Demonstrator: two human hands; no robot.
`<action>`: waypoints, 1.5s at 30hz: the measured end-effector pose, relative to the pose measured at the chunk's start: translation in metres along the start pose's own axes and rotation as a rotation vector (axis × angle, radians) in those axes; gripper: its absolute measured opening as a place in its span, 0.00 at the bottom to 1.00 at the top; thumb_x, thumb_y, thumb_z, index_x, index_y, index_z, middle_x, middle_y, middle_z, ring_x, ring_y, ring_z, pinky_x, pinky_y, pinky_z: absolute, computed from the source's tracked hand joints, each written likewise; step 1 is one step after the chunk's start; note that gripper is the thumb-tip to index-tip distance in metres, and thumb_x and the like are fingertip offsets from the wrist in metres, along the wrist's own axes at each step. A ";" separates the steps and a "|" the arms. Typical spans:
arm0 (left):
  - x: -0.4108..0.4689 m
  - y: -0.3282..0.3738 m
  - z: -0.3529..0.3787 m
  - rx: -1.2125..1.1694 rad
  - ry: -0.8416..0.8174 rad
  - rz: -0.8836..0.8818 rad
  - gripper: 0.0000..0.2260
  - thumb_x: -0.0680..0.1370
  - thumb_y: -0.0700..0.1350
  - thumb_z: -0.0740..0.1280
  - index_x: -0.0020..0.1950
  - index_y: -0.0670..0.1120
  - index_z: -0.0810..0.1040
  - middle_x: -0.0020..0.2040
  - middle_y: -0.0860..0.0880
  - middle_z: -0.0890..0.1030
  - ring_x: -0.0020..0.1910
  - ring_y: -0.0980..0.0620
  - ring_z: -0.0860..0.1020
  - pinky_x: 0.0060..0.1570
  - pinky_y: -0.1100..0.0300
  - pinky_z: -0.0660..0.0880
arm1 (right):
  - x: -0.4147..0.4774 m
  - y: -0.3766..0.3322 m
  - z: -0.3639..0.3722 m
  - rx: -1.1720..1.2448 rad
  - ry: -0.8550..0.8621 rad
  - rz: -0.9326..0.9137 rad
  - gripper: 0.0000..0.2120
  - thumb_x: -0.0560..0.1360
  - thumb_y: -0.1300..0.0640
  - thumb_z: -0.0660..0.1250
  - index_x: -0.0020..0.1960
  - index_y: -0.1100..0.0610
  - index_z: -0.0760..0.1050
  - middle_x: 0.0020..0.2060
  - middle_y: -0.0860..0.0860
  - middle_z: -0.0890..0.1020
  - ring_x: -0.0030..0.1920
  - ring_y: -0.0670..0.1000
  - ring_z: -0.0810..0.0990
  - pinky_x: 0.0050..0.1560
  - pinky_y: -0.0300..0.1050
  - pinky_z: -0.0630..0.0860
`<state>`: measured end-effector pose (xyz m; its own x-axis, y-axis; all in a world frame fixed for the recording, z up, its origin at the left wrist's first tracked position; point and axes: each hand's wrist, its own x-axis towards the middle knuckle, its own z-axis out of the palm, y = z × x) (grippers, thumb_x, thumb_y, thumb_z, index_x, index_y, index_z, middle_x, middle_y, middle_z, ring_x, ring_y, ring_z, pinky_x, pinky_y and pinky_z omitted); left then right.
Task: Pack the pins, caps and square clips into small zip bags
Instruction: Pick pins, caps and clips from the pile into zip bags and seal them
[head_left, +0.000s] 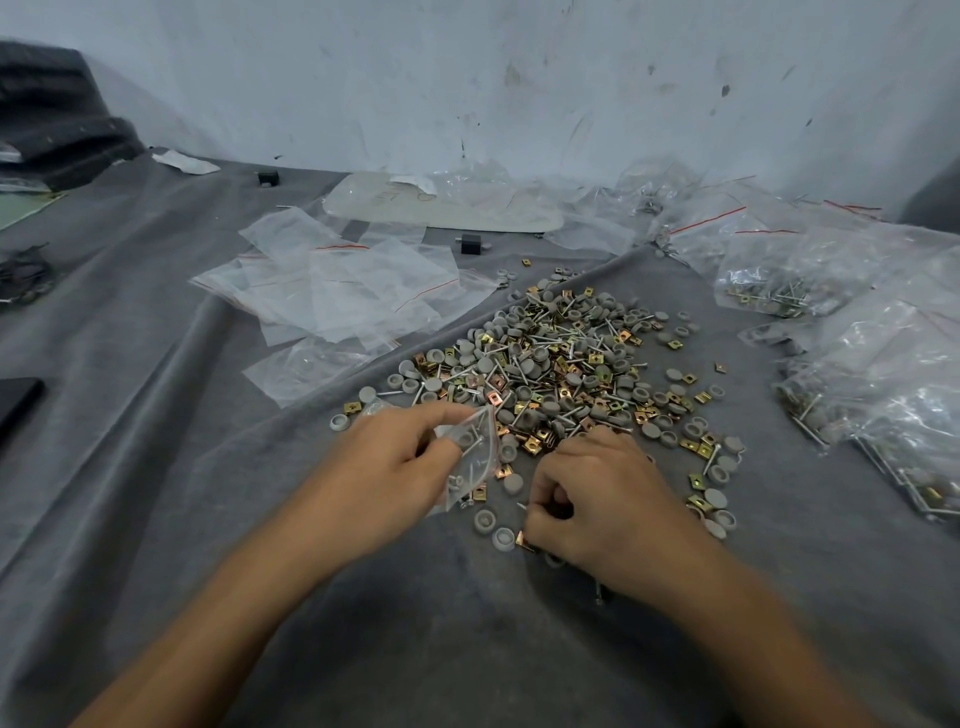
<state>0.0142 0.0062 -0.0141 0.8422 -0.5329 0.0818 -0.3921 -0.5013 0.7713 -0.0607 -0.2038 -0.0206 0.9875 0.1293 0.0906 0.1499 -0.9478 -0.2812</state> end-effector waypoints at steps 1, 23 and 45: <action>0.000 0.000 0.000 0.002 -0.001 0.001 0.16 0.71 0.61 0.54 0.54 0.79 0.73 0.33 0.51 0.83 0.29 0.55 0.79 0.39 0.41 0.80 | 0.001 0.000 0.000 0.032 0.016 0.001 0.07 0.75 0.44 0.65 0.42 0.46 0.75 0.39 0.40 0.74 0.46 0.42 0.64 0.47 0.34 0.62; -0.001 0.004 -0.002 0.034 0.007 -0.003 0.16 0.76 0.55 0.56 0.58 0.68 0.77 0.33 0.54 0.83 0.30 0.59 0.79 0.36 0.52 0.79 | 0.005 -0.021 0.001 1.041 0.166 0.042 0.12 0.79 0.55 0.62 0.52 0.44 0.84 0.45 0.46 0.86 0.44 0.40 0.83 0.41 0.30 0.75; 0.000 0.002 -0.002 -0.029 0.012 -0.013 0.24 0.69 0.64 0.53 0.61 0.63 0.77 0.32 0.49 0.83 0.30 0.56 0.78 0.41 0.48 0.79 | -0.003 0.031 -0.009 0.127 0.153 0.166 0.01 0.78 0.48 0.68 0.48 0.44 0.78 0.42 0.37 0.76 0.48 0.42 0.74 0.47 0.48 0.74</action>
<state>0.0143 0.0068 -0.0112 0.8517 -0.5181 0.0787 -0.3701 -0.4883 0.7903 -0.0595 -0.2358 -0.0207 0.9816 -0.0799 0.1734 0.0006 -0.9069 -0.4213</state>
